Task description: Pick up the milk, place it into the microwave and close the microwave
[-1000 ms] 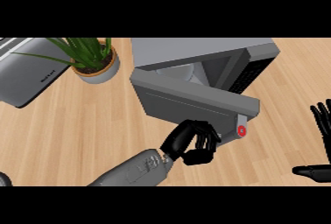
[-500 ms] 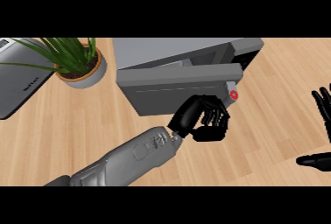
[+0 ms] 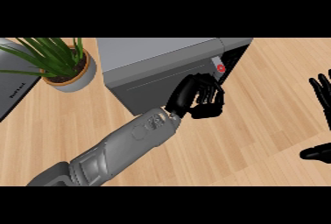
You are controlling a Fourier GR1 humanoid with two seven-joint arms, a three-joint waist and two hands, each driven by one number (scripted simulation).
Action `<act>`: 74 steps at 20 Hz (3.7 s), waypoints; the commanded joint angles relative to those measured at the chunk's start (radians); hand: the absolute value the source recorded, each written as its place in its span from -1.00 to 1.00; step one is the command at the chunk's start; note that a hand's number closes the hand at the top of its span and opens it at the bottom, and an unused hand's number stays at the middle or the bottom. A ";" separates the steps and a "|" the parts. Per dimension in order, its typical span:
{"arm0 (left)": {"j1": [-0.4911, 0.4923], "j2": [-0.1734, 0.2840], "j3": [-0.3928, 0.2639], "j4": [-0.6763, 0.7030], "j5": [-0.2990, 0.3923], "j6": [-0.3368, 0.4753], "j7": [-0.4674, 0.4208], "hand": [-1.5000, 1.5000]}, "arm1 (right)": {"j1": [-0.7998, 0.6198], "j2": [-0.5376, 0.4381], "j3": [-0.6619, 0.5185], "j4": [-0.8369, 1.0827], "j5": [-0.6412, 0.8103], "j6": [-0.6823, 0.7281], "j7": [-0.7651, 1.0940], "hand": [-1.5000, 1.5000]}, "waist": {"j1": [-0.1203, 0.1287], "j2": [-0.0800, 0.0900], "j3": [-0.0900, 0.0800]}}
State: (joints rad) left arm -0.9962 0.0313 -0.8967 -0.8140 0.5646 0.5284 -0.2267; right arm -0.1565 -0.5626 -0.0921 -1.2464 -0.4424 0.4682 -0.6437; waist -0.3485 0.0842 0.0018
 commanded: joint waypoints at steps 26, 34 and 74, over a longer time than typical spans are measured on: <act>-0.103 -0.028 -0.015 0.023 0.116 0.123 -0.024 1.00 | -0.144 -0.097 0.216 -0.295 -0.058 0.279 0.140 1.00 | -0.081 -0.005 0.005; -0.112 -0.028 -0.009 0.048 0.139 0.142 -0.036 1.00 | -0.141 -0.100 0.240 -0.375 -0.090 0.271 0.179 1.00 | -0.108 0.001 0.006; 0.115 0.016 0.221 0.094 0.619 -0.184 -0.101 1.00 | 0.170 -0.023 0.498 -0.753 -0.084 0.128 0.352 1.00 | 0.050 0.002 -0.011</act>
State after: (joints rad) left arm -0.9486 -0.0015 -0.7861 -0.8499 1.1257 0.3486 -0.2966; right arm -0.0220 -0.5973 0.3868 -1.9588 -0.5404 0.6233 -0.2993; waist -0.3271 0.0776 -0.0034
